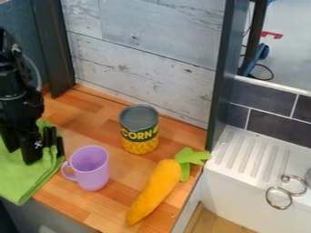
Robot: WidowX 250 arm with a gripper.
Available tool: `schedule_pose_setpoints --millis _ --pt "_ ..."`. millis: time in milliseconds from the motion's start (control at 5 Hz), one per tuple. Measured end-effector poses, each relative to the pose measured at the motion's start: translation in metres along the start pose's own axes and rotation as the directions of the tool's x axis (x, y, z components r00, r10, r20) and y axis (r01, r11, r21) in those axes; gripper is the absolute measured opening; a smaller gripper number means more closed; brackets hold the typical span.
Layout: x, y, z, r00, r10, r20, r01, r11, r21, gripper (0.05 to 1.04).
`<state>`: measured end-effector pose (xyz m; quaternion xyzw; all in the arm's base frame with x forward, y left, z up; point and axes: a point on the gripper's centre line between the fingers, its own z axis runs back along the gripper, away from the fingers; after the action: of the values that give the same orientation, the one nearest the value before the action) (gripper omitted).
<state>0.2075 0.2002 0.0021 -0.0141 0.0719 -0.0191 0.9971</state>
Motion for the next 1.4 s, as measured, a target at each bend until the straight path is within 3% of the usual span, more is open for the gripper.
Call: schedule_pose_setpoints --millis 200,400,600,800,1000,1200,1400 --pt "0.004 0.006 0.000 1.000 0.024 0.020 -0.024 1.000 0.001 1.001" --pt "0.025 0.014 0.005 0.996 0.045 0.081 -0.044 0.999 -0.012 1.001" --pt "0.038 0.005 0.009 0.995 0.029 0.095 -0.026 0.999 -0.031 1.001" --pt "0.036 -0.011 0.023 0.998 -0.017 0.063 0.017 1.000 0.002 1.001" --pt "0.025 -0.018 0.060 0.996 -0.009 0.085 0.003 0.998 0.069 1.001" --pt "0.014 -0.021 0.104 0.988 0.000 0.153 -0.020 0.992 0.126 1.001" --pt "0.009 -0.033 0.136 0.990 -0.032 0.138 0.009 0.986 0.165 1.001"
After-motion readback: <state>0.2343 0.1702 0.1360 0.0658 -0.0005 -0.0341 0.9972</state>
